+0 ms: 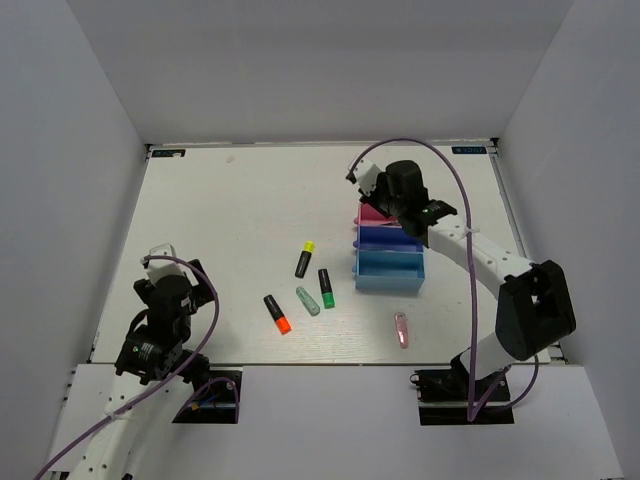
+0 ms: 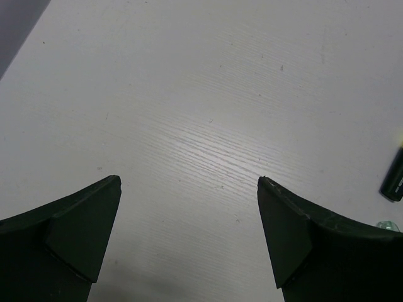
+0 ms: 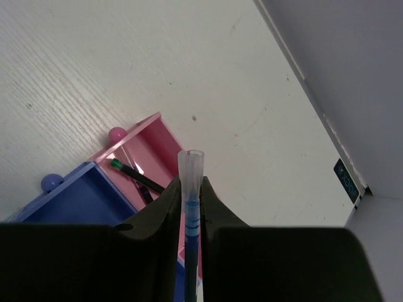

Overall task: Sort the stationery into containers
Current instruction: Place the pen in the storage box.

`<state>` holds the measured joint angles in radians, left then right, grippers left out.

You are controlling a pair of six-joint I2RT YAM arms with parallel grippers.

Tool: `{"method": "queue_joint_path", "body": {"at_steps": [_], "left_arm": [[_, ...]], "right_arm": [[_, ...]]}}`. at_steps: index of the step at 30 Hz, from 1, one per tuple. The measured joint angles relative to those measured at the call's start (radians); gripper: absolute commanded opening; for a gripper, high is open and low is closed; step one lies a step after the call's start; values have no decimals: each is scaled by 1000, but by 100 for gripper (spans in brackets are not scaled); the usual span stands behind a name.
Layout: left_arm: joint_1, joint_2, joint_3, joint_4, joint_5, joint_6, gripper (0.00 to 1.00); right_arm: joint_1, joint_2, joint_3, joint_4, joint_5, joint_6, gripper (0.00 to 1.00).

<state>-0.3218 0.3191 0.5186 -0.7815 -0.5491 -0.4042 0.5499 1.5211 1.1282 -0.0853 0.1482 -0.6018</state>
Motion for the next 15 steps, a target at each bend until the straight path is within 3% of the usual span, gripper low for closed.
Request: {"method": "queue_joint_path", "body": {"at_steps": [15], "left_arm": [[0,21,0,0,8,2,100]], "right_arm": [[-168,121,77,0,-500,-131,0]]}}
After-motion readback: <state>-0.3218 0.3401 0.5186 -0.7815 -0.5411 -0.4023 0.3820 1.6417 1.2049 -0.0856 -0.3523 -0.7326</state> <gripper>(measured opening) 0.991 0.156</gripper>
